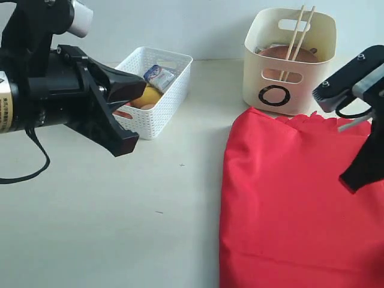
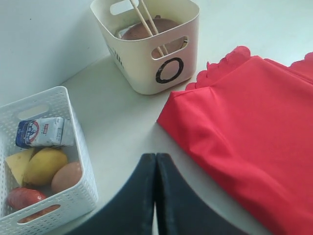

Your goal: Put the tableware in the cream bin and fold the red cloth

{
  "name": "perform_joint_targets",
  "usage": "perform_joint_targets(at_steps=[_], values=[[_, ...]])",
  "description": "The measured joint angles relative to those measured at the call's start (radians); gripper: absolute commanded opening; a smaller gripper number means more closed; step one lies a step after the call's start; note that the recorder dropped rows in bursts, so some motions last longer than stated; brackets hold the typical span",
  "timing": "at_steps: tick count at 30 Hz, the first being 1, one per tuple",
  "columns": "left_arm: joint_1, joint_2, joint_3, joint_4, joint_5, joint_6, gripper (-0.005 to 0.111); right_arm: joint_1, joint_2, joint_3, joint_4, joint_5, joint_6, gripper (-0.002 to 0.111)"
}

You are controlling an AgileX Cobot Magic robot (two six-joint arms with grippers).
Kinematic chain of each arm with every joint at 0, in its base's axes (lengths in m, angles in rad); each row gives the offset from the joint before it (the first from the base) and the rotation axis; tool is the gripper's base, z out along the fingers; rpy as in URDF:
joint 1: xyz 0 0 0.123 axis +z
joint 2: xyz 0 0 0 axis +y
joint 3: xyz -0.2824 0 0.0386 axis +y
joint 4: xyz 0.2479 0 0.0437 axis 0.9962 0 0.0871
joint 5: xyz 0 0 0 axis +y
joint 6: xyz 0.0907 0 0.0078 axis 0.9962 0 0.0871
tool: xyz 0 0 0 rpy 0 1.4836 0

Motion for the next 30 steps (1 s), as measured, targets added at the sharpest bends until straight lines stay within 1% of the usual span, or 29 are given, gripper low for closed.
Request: perform_joint_targets(at_steps=[1, 2, 4, 8, 11, 13, 16, 18, 21, 24, 28, 30], values=[[0.0, 0.0, 0.002, 0.0, 0.0, 0.002, 0.002, -0.021, 0.024, 0.0, 0.02, -0.041, 0.003, 0.0], [0.0, 0.0, 0.007, 0.0, -0.002, 0.004, 0.002, -0.053, 0.073, 0.0, 0.066, -0.128, 0.007, 0.0], [0.0, 0.0, 0.008, 0.0, -0.002, 0.004, 0.002, -0.074, 0.163, 0.0, 0.106, -0.26, 0.007, 0.0], [0.0, 0.0, 0.008, 0.0, 0.0, 0.004, 0.002, -0.08, 0.332, 0.0, 0.117, -0.488, 0.014, 0.0], [0.0, 0.0, 0.008, 0.0, 0.01, 0.004, 0.002, -0.08, 0.48, -0.002, 0.117, -0.586, 0.029, 0.0], [0.0, 0.0, 0.008, 0.0, 0.018, 0.004, 0.002, -0.08, 0.538, -0.01, 0.106, -0.597, 0.032, 0.0], [0.0, -0.003, 0.008, 0.0, 0.023, 0.004, 0.002, -0.087, 0.565, -0.027, 0.05, -0.561, 0.064, 0.0], [0.0, -0.002, 0.008, 0.0, 0.025, 0.004, 0.002, -0.116, 0.574, -0.034, 0.012, -0.527, 0.085, 0.0], [0.0, -0.002, 0.008, 0.0, 0.027, 0.004, 0.002, -0.168, 0.583, -0.034, -0.029, -0.448, 0.099, 0.0], [0.0, -0.002, 0.008, 0.0, 0.027, 0.004, 0.002, -0.242, 0.592, -0.027, -0.075, -0.378, 0.127, 0.0], [0.0, -0.002, 0.008, 0.0, 0.035, 0.004, 0.002, -0.359, 0.599, -0.015, -0.162, -0.353, 0.22, 0.0], [0.0, -0.002, 0.008, 0.0, 0.055, 0.006, 0.002, -0.403, 0.6, -0.015, -0.177, -0.36, 0.239, 0.0]])
